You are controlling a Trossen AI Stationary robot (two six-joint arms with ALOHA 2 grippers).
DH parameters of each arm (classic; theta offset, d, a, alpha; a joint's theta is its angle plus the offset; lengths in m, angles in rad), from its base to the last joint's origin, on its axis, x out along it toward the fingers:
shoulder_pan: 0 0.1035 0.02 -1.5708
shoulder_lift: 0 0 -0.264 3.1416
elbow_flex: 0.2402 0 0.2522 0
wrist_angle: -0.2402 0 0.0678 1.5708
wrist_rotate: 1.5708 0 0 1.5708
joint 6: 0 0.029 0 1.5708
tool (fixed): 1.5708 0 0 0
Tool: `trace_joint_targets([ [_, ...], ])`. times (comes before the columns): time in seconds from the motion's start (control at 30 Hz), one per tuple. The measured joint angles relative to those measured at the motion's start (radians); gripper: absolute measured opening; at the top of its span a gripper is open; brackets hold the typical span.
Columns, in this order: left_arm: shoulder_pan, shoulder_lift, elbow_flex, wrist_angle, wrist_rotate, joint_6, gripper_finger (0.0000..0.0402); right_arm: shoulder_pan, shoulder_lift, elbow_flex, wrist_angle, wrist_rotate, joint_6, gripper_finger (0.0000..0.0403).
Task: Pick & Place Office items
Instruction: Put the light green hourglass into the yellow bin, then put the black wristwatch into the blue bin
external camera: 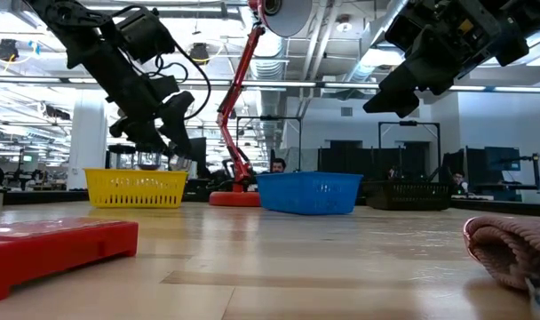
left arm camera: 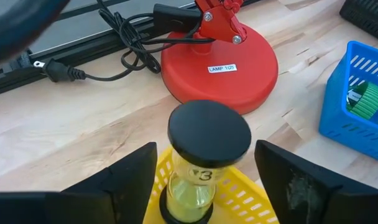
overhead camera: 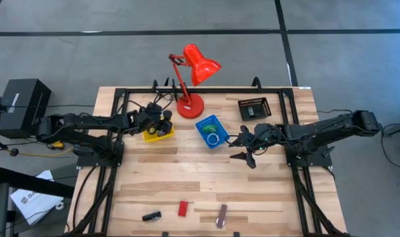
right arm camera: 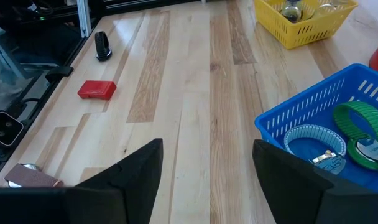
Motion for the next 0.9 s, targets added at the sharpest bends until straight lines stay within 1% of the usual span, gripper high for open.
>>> trace_joint_targets([
  [0.13, 0.000, 0.000, 0.000, -0.001, 0.000, 0.001, 0.0278, 0.000, 0.000, 0.000, 0.000, 0.000, 0.000, 0.0240],
  [0.33, 0.000, -0.001, 0.000, 0.000, -0.001, 0.006, 0.0274, 0.000, 0.000, 0.000, 0.000, 0.000, 0.000, 0.0240],
  [0.43, 0.000, -0.017, 0.002, 0.005, -0.001, 0.037, 0.0273, 0.000, 0.000, 0.000, 0.000, 0.000, 0.000, 0.0240],
  [0.67, -0.006, -0.100, 0.002, 0.009, -0.002, 0.060, 0.0273, 0.000, 0.000, 0.000, 0.000, 0.000, 0.000, 0.0240],
  [0.9, -0.061, -0.181, 0.002, 0.013, -0.002, 0.060, 0.0273, 0.000, 0.000, 0.000, 0.000, 0.000, 0.000, 0.0240],
])
